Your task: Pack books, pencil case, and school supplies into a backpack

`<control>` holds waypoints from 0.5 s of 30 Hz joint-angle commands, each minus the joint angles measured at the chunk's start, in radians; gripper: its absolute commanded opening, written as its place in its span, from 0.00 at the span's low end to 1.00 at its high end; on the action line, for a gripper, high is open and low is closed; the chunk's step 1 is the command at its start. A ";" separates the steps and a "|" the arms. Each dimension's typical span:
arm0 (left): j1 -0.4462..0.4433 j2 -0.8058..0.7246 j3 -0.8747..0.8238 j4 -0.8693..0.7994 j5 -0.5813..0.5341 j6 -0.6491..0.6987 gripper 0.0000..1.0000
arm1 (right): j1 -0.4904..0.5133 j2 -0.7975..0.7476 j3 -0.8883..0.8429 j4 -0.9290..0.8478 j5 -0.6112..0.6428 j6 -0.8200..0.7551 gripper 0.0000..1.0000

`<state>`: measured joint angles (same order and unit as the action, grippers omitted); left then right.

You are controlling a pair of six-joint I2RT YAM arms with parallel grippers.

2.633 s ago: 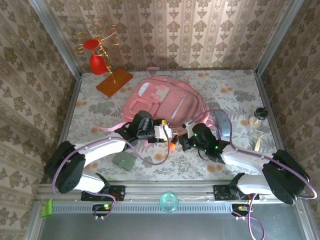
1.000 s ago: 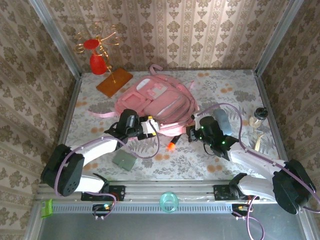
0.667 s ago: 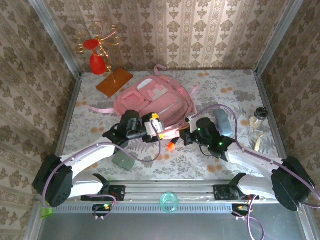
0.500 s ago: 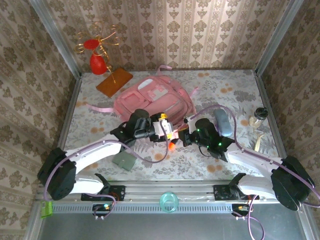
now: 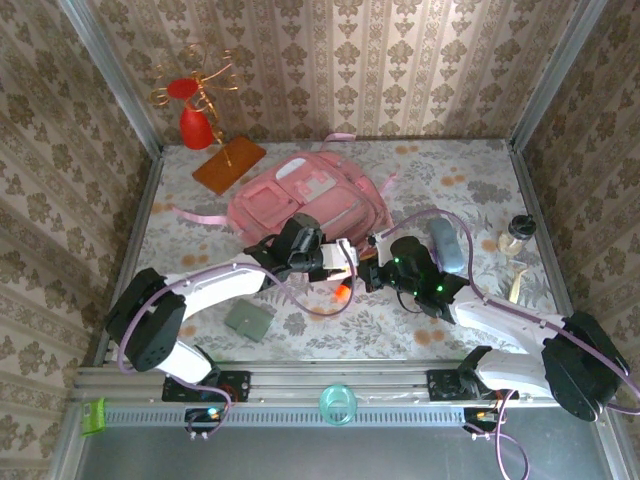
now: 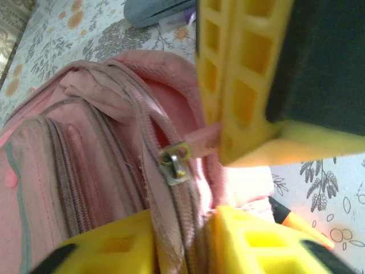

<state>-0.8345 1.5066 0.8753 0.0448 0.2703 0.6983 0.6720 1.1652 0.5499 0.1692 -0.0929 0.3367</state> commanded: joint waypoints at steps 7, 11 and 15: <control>0.081 -0.057 -0.037 -0.020 0.044 0.015 0.00 | -0.029 -0.061 0.018 -0.103 0.174 -0.017 0.00; 0.117 -0.093 -0.073 -0.020 0.041 0.031 0.00 | -0.075 -0.047 0.038 -0.174 0.203 -0.011 0.00; 0.169 -0.146 -0.113 -0.037 0.055 0.030 0.00 | -0.135 -0.024 0.069 -0.240 0.224 -0.008 0.00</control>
<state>-0.7288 1.4220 0.7929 0.0391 0.3660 0.7109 0.5919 1.1351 0.5777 0.0284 -0.0013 0.3248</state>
